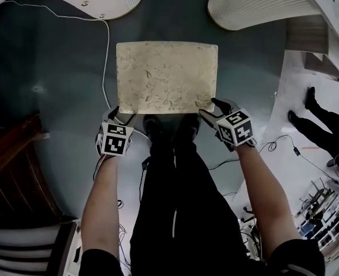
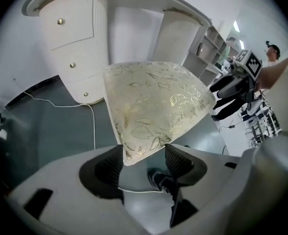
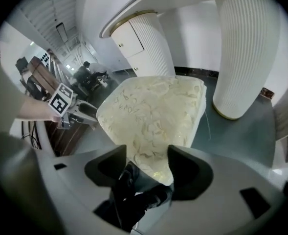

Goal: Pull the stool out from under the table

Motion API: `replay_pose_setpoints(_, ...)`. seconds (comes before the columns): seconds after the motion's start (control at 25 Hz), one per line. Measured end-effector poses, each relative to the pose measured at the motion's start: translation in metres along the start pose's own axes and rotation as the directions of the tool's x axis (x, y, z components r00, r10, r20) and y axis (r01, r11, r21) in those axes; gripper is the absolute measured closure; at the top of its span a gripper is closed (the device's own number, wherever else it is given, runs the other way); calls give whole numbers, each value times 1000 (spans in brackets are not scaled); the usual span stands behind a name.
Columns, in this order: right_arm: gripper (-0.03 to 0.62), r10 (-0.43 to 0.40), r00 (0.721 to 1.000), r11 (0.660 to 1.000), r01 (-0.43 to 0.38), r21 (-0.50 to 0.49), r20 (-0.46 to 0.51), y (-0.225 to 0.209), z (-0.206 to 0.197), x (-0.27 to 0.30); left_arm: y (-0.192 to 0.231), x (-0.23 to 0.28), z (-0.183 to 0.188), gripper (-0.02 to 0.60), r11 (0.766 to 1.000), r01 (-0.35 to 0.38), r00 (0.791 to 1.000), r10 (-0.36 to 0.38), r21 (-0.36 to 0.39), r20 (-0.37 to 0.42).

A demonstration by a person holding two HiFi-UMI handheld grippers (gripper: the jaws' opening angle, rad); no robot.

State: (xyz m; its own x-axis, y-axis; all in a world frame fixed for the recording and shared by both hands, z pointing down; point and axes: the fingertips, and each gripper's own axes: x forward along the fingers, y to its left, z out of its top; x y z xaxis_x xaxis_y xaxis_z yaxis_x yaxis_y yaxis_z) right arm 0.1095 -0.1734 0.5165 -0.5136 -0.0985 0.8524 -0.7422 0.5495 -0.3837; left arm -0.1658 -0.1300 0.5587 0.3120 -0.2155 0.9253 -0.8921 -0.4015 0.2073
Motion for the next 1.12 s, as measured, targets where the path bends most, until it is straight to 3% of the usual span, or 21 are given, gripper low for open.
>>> replay_pose_setpoints(0.2, 339, -95, 995, 993, 93, -72, -22, 3, -2, 14, 0, -4, 5, 301, 999, 35, 999, -35, -1, 6)
replay_pose_setpoints(0.52, 353, -115, 993, 992, 115, -41, -3, 8, -4, 12, 2, -4, 8, 310, 999, 47, 998, -47, 15, 37)
replay_pose_setpoints(0.72, 379, -96, 994, 995, 96, 7, -43, 17, -15, 9, 7, -7, 8, 316, 997, 66, 998, -66, 26, -16)
replay_pose_setpoints(0.92, 379, -154, 988, 988, 154, -9, -28, 11, -12, 5, 3, -6, 12, 325, 997, 77, 997, -78, -31, -22)
replay_pose_setpoints(1.0, 404, -160, 984, 986, 156, -67, -72, 10, -17, 4, 1, -4, 7, 324, 996, 69, 997, -70, -48, -19)
replay_pose_setpoints(1.12, 471, -92, 969, 992, 70, -103, -228, 26, -46, -8, 3, -14, 1, 326, 988, 83, 996, -84, -132, -7)
